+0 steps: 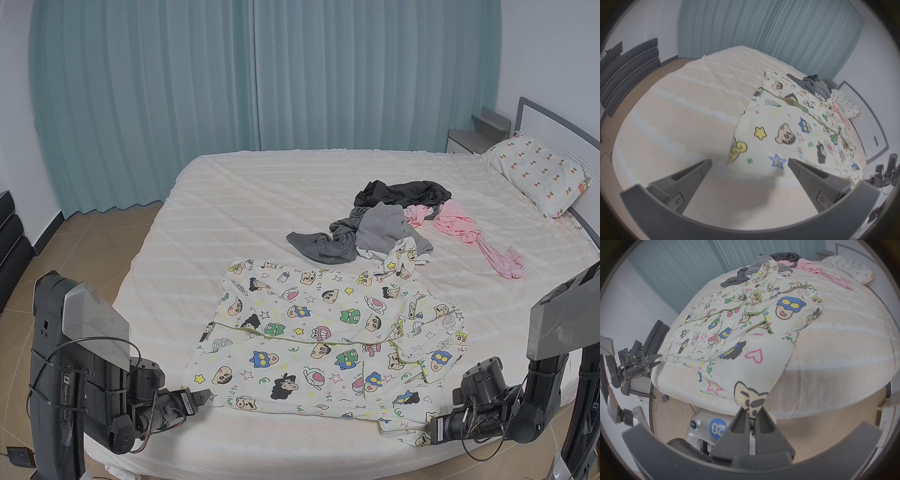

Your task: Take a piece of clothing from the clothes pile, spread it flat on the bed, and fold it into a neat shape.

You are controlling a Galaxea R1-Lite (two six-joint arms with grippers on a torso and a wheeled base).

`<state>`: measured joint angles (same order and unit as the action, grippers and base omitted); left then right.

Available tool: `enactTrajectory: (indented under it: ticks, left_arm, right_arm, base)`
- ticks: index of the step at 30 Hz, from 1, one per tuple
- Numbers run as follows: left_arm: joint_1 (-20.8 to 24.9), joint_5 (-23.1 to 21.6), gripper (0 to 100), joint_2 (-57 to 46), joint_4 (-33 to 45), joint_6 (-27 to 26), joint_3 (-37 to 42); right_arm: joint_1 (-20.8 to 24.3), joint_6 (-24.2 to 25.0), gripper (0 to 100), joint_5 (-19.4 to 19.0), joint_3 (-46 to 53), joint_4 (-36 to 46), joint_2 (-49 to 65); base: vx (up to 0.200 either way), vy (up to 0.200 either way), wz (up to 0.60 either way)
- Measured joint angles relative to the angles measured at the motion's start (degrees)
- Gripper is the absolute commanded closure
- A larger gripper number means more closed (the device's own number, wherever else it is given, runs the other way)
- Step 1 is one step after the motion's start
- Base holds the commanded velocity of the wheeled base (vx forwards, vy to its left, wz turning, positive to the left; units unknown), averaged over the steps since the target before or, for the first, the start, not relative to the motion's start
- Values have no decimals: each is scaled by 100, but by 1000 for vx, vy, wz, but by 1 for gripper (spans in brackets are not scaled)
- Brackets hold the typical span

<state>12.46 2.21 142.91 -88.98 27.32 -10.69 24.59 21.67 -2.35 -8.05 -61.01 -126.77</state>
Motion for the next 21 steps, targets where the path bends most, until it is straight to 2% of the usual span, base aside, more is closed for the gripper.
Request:
enactTrajectory:
  ticks: [7, 8, 21]
  left_arm:
    - [151, 6, 0, 149, 0, 12, -250]
    - [179, 9, 100, 158, -2, 13, -267]
    - [302, 169, 100, 185, 0, -15, -149]
  right_arm:
    - [7, -11, 100, 0, 4, 6, 9]
    - [7, -11, 100, 0, 4, 4, 9]
    - [-4, -191, 100, 0, 89, 4, 15]
  base:
    - [0, 0, 0]
    - [0, 0, 0]
    - [0, 0, 0]
